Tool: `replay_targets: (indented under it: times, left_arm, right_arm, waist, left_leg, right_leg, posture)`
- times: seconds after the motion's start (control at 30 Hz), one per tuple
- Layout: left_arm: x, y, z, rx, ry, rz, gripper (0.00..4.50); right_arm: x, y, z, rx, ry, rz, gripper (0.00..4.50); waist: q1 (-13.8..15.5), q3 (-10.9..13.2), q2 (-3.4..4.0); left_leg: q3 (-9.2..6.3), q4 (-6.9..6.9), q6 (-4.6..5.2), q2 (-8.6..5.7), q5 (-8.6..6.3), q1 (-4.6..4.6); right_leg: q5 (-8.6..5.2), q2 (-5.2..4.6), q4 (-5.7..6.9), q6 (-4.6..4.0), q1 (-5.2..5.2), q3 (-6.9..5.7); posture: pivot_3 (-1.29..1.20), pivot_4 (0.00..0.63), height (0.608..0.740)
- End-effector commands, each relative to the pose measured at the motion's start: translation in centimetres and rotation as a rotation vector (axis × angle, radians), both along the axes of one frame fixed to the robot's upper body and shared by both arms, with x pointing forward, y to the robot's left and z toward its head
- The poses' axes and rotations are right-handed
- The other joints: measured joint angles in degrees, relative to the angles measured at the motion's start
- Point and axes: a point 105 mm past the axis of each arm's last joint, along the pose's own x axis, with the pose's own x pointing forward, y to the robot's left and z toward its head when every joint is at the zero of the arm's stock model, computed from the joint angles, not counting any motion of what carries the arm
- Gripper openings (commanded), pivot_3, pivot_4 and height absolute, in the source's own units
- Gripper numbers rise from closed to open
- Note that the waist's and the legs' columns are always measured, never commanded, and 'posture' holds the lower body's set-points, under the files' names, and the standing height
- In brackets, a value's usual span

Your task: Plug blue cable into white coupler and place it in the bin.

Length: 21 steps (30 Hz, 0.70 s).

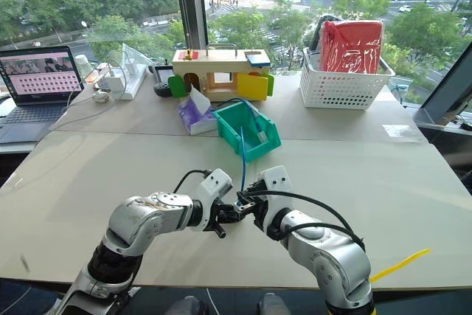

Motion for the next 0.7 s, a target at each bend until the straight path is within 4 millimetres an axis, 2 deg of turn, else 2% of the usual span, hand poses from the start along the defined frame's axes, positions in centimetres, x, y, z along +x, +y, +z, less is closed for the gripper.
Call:
replay_targets:
  times: [0.03, 0.07, 0.1, 0.3, 0.37, 0.43, 0.53, 0.6, 0.67, 0.7]
  left_arm:
    - [0.3, 0.6, 1.3, 0.002, -0.099, -0.019, 0.63]
    - [0.1, 0.6, 1.4, -0.019, -0.088, -0.029, 0.63]
    - [-0.2, 0.5, 1.4, -0.045, -0.07, -0.038, 1.65]
    - [-0.1, 1.1, 1.1, -0.065, -0.093, -0.023, 3.79]
    - [-0.5, 1.0, 1.4, -0.097, -0.131, -0.056, 4.45]
    - [-1.1, 0.9, 1.9, -0.163, -0.146, -0.089, 4.48]
    - [-2.1, 0.9, 2.5, -0.254, -0.15, -0.135, 4.48]
    - [-2.4, 1.7, 2.9, -0.302, -0.209, -0.137, 4.48]
    - [-1.8, 3.1, 3.4, -0.326, -0.316, -0.064, 4.48]
    - [-1.5, 3.5, 3.5, -0.325, -0.354, -0.034, 4.48]
  right_arm:
    - [0.6, -0.4, -0.1, 0.056, 0.012, -0.026, 0.0]
    - [1.1, -0.7, 0.9, 0.084, -0.029, -0.043, 0.0]
    - [1.5, -1.0, 1.9, 0.105, -0.064, -0.056, 0.0]
    - [3.6, -3.4, 6.2, 0.098, -0.207, -0.099, 0.0]
    - [4.9, -4.3, 8.2, 0.08, -0.26, -0.099, 0.0]
    - [6.1, -5.0, 10.1, 0.062, -0.309, -0.091, 0.0]
    - [7.7, -5.2, 11.5, 0.027, -0.351, -0.073, 0.0]
    - [10.5, -5.3, 12.8, -0.018, -0.404, -0.082, 0.0]
    - [13.9, -5.0, 14.0, -0.068, -0.454, -0.101, 0.0]
    - [14.8, -4.9, 14.2, -0.085, -0.467, -0.099, 0.0]
  waist:
    - [-0.17, 0.0, 0.0]
    - [-0.34, 0.01, 0.0]
    - [-0.35, 0.02, 0.01]
    - [-0.13, 0.05, 0.02]
    - [-0.2, 0.05, 0.02]
    - [-0.31, 0.1, 0.09]
    - [-0.18, 0.11, 0.1]
    - [-0.37, 0.13, 0.13]
    - [-0.8, 0.19, 0.15]
    - [-0.81, 0.2, 0.15]
  left_leg:
    - [-0.01, 0.0, 0.0, 0.0, 0.0, 0.0]
    - [-0.01, 0.0, 0.0, 0.01, 0.0, -0.01]
    - [-0.02, -0.01, 0.0, 0.05, 0.0, -0.03]
    - [0.01, 0.0, 0.0, -0.02, 0.01, -0.15]
    - [0.06, -0.01, 0.0, -0.02, 0.0, -0.15]
    - [0.14, -0.02, 0.0, -0.01, 0.01, -0.17]
    - [0.19, -0.02, 0.01, -0.01, 0.01, -0.35]
    - [0.21, -0.02, 0.01, -0.01, 0.01, -0.47]
    - [0.36, -0.02, 0.01, -0.02, 0.01, -0.48]
    - [0.4, -0.02, 0.02, -0.03, 0.02, -0.47]
  right_leg:
    - [0.0, 0.0, 0.0, 0.0, -0.01, 0.0]
    - [0.0, 0.01, 0.0, 0.0, -0.04, 0.0]
    - [0.01, 0.03, 0.01, 0.0, -0.08, 0.02]
    - [0.1, -0.02, 0.03, 0.0, -0.2, 0.04]
    - [0.11, 0.0, 0.03, -0.02, -0.21, 0.03]
    - [0.22, 0.0, 0.04, -0.22, -0.26, 0.05]
    - [0.23, 0.01, 0.07, -0.23, -0.46, 0.08]
    - [0.22, 0.03, 0.09, -0.23, -0.58, 0.07]
    - [0.27, 0.02, 0.09, -0.26, -0.68, 0.19]
    - [0.28, 0.02, 0.1, -0.26, -0.69, 0.21]
  posture:
    - [0.0, 0.15, 0.737]
    - [0.0, 0.15, 0.737]
    - [0.0, 0.15, 0.737]
    - [0.0, 0.15, 0.737]
    - [0.0, 0.15, 0.737]
    - [0.0, 0.15, 0.737]
    - [0.0, 0.15, 0.737]
    - [0.0, 0.15, 0.737]
    - [0.0, 0.15, 0.737]
    - [0.0, 0.15, 0.737]
